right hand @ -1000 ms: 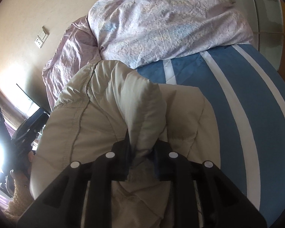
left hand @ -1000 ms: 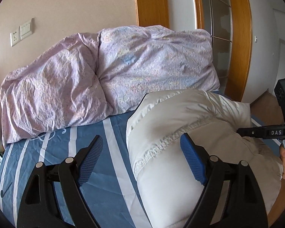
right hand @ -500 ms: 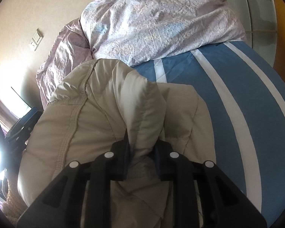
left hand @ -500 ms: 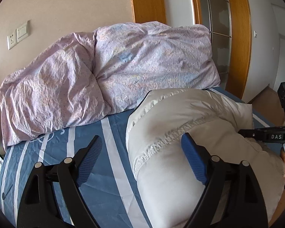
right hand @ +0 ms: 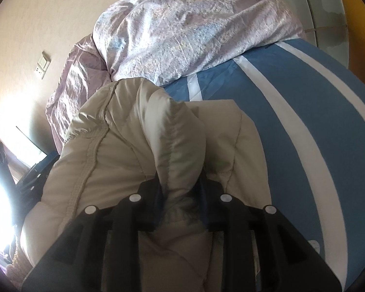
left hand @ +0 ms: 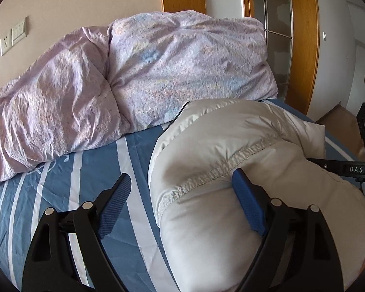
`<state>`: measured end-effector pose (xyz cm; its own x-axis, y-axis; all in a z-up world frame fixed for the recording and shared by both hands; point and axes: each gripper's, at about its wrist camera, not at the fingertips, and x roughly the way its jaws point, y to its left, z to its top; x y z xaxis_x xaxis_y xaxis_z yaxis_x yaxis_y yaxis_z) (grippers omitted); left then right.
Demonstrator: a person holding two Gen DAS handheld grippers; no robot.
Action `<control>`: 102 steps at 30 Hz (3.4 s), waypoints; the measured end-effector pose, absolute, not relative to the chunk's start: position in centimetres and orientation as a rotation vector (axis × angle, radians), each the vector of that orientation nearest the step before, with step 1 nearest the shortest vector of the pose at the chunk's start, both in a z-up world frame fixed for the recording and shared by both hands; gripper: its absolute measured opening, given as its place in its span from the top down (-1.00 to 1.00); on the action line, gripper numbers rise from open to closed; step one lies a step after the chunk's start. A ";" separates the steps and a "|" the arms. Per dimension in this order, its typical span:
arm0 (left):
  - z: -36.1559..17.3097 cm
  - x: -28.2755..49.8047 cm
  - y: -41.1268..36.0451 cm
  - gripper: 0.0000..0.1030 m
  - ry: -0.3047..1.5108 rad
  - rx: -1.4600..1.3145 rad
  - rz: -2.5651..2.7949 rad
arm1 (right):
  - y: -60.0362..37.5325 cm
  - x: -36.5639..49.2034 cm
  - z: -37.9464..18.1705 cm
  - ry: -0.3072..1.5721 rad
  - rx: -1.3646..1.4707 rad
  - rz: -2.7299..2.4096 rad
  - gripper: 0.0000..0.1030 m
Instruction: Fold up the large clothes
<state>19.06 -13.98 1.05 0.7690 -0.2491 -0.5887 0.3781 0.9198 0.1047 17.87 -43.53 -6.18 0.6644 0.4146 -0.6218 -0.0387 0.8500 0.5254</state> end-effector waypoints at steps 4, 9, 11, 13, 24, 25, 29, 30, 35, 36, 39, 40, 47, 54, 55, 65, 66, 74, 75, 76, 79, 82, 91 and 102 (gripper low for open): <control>0.6 18.8 -14.9 -0.67 0.583 0.283 -0.315 | -43.5 18.1 -6.5 0.812 0.511 0.263 0.50; 0.0 18.4 -16.2 -0.67 0.544 0.341 -0.284 | -43.9 18.2 -7.1 0.808 0.542 0.264 0.49; -0.4 18.3 -16.6 -0.67 0.530 0.355 -0.276 | -44.0 18.3 -7.2 0.806 0.550 0.259 0.49; -0.6 18.3 -16.7 -0.67 0.524 0.360 -0.280 | -44.0 18.3 -7.4 0.807 0.549 0.256 0.49; -1.9 18.7 -16.7 -0.67 0.504 0.309 -0.301 | -44.1 18.7 -7.9 0.811 0.562 0.251 0.47; -2.0 18.7 -16.7 -0.67 0.502 0.308 -0.302 | -44.1 18.8 -7.9 0.811 0.563 0.251 0.47; -2.3 18.9 -16.8 -0.67 0.500 0.294 -0.307 | -44.1 18.9 -8.0 0.812 0.566 0.249 0.46; -2.4 19.0 -16.9 -0.67 0.499 0.291 -0.306 | -44.1 19.0 -8.1 0.811 0.568 0.249 0.46; -2.5 19.1 -16.9 -0.67 0.490 0.278 -0.304 | -44.4 19.1 -8.4 0.809 0.587 0.253 0.44; -2.5 19.1 -16.9 -0.67 0.489 0.277 -0.303 | -44.4 19.1 -8.4 0.809 0.593 0.252 0.43; -2.5 19.1 -16.9 -0.67 0.492 0.284 -0.306 | -44.7 19.0 -8.3 0.808 0.620 0.253 0.40; -2.5 19.0 -16.9 -0.67 0.492 0.293 -0.308 | -44.9 19.0 -8.2 0.811 0.639 0.248 0.36; -2.2 19.2 -17.1 -0.68 0.505 0.323 -0.313 | -45.4 15.1 -3.4 0.711 0.573 0.087 0.06; -2.3 19.3 -16.9 -0.68 0.514 0.310 -0.306 | -40.1 10.9 -0.3 0.656 0.395 0.199 0.06; -2.3 19.3 -16.9 -0.68 0.515 0.308 -0.304 | -39.4 10.8 -0.3 0.654 0.372 0.204 0.06; 0.3 17.8 -16.0 -0.78 0.516 0.289 -0.279 | -37.1 10.8 -4.7 0.676 0.265 0.135 -0.11; 0.8 17.3 -16.0 -0.78 0.512 0.281 -0.289 | -37.1 10.8 -4.8 0.674 0.271 0.139 -0.12; 1.4 12.7 -19.6 -0.93 0.543 0.380 -0.392 | -37.5 10.6 -5.6 0.653 0.303 0.157 -0.12; 0.5 13.0 -20.2 -0.94 0.573 0.418 -0.387 | -37.6 10.6 -5.5 0.651 0.303 0.160 -0.12; -0.8 13.5 -20.7 -0.94 0.611 0.436 -0.394 | -37.6 10.6 -5.5 0.652 0.300 0.165 -0.12; -1.6 14.6 -20.0 -0.97 0.650 0.340 -0.440 | -38.3 10.7 -4.7 0.682 0.296 0.187 -0.11; -1.9 14.6 -20.1 -0.97 0.632 0.345 -0.433 | -40.9 10.8 -2.4 0.657 0.420 0.196 -0.10; -2.3 14.3 -20.4 -0.97 0.600 0.351 -0.419 | -44.4 17.1 -0.8 0.722 0.560 0.100 -0.20; -2.5 14.1 -20.8 -0.97 0.572 0.344 -0.422 | -43.4 19.9 -4.8 0.820 0.569 0.020 0.28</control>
